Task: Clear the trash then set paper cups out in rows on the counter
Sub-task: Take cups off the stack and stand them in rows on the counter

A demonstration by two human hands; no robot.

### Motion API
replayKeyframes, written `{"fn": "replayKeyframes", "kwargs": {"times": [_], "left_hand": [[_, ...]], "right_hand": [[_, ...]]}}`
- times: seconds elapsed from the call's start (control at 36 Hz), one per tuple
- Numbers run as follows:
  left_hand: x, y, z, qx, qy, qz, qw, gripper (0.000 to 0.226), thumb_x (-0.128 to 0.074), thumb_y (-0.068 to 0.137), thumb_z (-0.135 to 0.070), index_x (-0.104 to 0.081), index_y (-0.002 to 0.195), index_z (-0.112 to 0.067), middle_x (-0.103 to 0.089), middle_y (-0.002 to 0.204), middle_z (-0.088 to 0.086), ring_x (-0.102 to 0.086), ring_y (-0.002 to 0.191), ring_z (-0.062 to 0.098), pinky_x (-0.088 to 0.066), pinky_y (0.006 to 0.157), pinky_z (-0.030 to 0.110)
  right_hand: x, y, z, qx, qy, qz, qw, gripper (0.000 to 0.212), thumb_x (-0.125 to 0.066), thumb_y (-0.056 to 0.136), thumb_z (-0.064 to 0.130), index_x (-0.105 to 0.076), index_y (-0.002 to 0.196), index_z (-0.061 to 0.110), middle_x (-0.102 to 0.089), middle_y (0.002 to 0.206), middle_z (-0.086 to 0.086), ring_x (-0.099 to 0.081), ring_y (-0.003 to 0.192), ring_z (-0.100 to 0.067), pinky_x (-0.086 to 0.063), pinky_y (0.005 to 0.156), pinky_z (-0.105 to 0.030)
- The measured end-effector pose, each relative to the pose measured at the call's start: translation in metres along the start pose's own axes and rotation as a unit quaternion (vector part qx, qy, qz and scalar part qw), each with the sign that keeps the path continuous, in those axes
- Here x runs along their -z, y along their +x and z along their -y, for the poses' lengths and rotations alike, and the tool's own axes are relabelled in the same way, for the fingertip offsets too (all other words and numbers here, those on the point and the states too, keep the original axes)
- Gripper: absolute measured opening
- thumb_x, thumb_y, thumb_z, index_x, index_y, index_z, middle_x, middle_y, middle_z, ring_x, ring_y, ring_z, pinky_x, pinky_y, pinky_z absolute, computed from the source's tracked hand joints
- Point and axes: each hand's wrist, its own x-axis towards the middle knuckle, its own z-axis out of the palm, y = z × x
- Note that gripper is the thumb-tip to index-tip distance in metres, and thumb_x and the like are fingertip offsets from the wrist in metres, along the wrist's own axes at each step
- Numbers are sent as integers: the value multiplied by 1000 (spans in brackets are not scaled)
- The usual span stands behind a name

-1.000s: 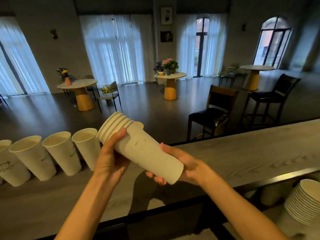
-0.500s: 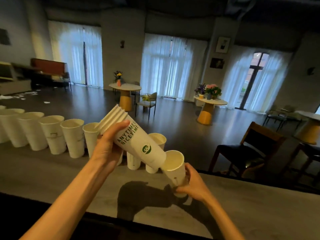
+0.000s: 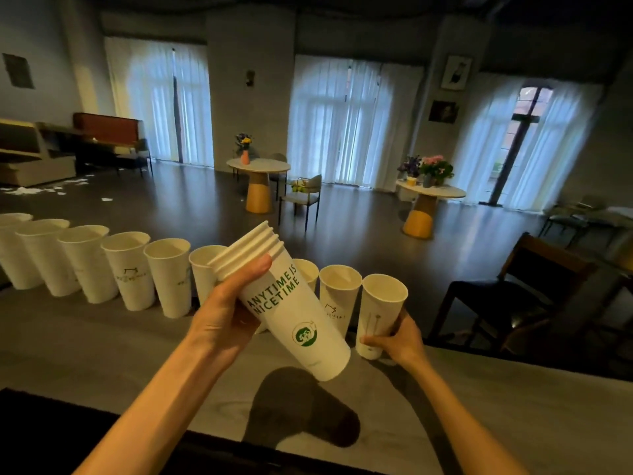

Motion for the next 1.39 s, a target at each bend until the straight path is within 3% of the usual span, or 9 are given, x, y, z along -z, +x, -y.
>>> {"fn": "replayKeyframes", "kwargs": {"times": [0.08,0.28,0.42,0.53,0.67,0.78,1.03,1.25,1.39], "left_hand": [[-5,1,1,14,6,36,999,61,-91,41,-33,-80,100,-25,-77,112,11,-75,101,24,-58,78,44],[-7,8,0,44,4,61,997,110,-100,25,-45,-69,126,-15,-74,119,13,-73,105,25,-59,91,47],[-15,12,17,99,-29,109,989,65,-89,40,-30,-78,104,-20,-78,106,11,-75,99,25,-58,86,49],[-40,5,44,168,-64,124,976,97,-99,31,-27,-70,123,-13,-74,118,16,-73,106,29,-59,85,48],[-67,-9,75,205,-86,146,964,73,-86,53,-24,-68,123,-14,-70,125,21,-68,117,35,-53,100,54],[-81,-9,83,194,-77,159,965,69,-85,58,-24,-67,124,-15,-69,127,21,-65,120,35,-50,105,57],[-111,-15,103,15,139,211,967,85,-84,58,-40,-58,132,-10,-72,120,9,-69,109,26,-57,92,51],[-132,1,81,-79,71,89,990,93,-92,53,-43,-57,136,-20,-66,124,7,-62,119,23,-54,102,48],[-118,2,59,-94,12,4,996,81,-84,59,-41,-60,133,-20,-65,123,11,-61,119,26,-57,92,42]], "right_hand": [[-4,1,5,-10,-21,-15,1000,97,-93,60,10,-42,142,14,-54,142,-10,-48,134,-33,-43,107,-56],[-4,-9,1,-61,-71,28,995,100,-93,61,10,-32,140,15,-50,137,-5,-50,129,-28,-51,92,-39],[10,-48,-4,-104,-8,-80,991,46,-86,73,29,-58,105,10,-63,93,-4,-61,80,-16,-55,65,-31],[42,-91,17,-146,139,105,974,62,-64,81,62,-70,104,5,-72,85,-7,-69,75,-17,-55,72,-28],[75,-141,30,-122,371,396,831,100,-15,88,81,-41,147,5,-55,125,-32,-62,100,-38,-53,84,-43],[89,-160,27,-81,439,412,794,75,-63,89,53,-44,145,7,-57,117,-24,-63,95,-29,-57,78,-35],[122,-150,-3,19,85,250,964,81,-88,68,21,-48,138,27,-63,131,1,-60,121,-16,-49,104,-43],[122,-93,-48,24,-94,65,993,88,-94,58,21,-46,131,24,-50,131,7,-49,122,-14,-51,78,-21],[108,-39,-57,5,-40,35,999,89,-95,56,17,-50,133,17,-59,132,-2,-54,126,-22,-49,99,-38]]}}
